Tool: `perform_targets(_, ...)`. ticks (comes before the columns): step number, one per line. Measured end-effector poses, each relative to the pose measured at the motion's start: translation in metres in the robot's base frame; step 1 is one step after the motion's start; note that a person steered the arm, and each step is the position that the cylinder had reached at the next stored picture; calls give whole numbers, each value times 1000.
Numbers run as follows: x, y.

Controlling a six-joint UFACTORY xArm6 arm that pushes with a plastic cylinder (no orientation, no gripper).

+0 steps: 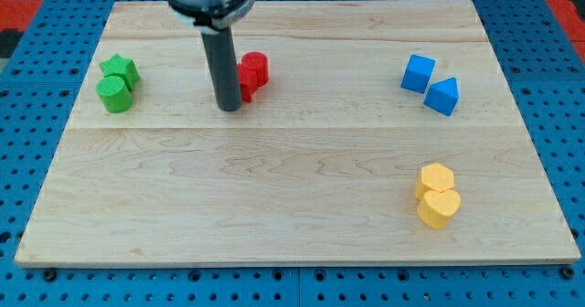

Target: Move the red circle towards the top center of the board

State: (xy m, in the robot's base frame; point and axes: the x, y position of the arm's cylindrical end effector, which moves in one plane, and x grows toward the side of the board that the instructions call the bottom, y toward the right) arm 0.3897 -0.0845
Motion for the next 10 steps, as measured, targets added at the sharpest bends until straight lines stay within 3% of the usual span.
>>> perform_targets(3, -52, 73)
perform_targets(4, -62, 51)
perform_targets(5, -34, 23)
perform_targets(8, -111, 70)
perform_targets(9, -96, 70)
perform_targets(10, -99, 34)
